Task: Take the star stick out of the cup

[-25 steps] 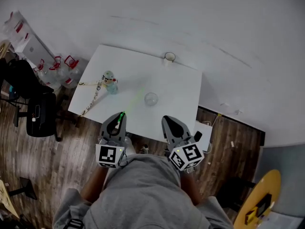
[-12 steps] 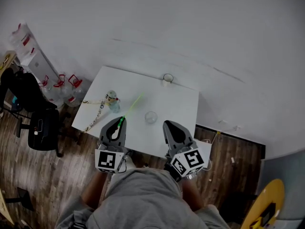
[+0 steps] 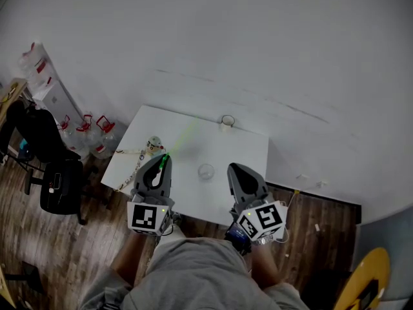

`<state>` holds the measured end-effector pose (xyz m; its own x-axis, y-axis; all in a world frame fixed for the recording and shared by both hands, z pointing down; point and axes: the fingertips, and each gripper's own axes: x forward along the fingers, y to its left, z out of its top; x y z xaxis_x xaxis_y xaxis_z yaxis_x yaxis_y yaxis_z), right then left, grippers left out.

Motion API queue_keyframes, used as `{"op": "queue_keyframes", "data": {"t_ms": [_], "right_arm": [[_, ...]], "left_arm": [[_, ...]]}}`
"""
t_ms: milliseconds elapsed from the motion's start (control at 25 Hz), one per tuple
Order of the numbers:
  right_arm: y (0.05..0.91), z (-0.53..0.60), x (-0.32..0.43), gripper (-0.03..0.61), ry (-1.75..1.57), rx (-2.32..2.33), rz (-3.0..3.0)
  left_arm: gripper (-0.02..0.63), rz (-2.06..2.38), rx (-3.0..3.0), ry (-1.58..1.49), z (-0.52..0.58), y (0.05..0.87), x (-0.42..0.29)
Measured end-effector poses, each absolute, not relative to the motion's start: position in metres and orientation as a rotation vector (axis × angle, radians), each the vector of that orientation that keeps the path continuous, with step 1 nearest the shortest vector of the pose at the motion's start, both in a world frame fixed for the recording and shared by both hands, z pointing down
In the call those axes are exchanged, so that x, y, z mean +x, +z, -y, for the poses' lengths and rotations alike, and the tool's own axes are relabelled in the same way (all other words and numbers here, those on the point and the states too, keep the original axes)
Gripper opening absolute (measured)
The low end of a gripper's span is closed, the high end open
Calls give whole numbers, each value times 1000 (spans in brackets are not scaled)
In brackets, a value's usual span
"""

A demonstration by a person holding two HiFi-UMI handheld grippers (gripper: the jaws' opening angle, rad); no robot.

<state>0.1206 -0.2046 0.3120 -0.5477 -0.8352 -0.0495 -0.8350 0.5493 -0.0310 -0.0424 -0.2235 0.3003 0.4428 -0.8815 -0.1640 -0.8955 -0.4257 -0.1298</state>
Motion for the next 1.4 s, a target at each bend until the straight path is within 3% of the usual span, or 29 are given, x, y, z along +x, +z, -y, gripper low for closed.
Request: {"op": "queue_keyframes", "data": {"t_ms": [520, 1400], "right_arm": [[263, 206, 123, 35, 154, -1452, -2667], [274, 203, 117, 35, 88, -1441, -2674]], "left_arm": [[44, -1490, -2491, 176, 216, 264, -33], [44, -1472, -2499, 156, 206, 275, -32]]}}
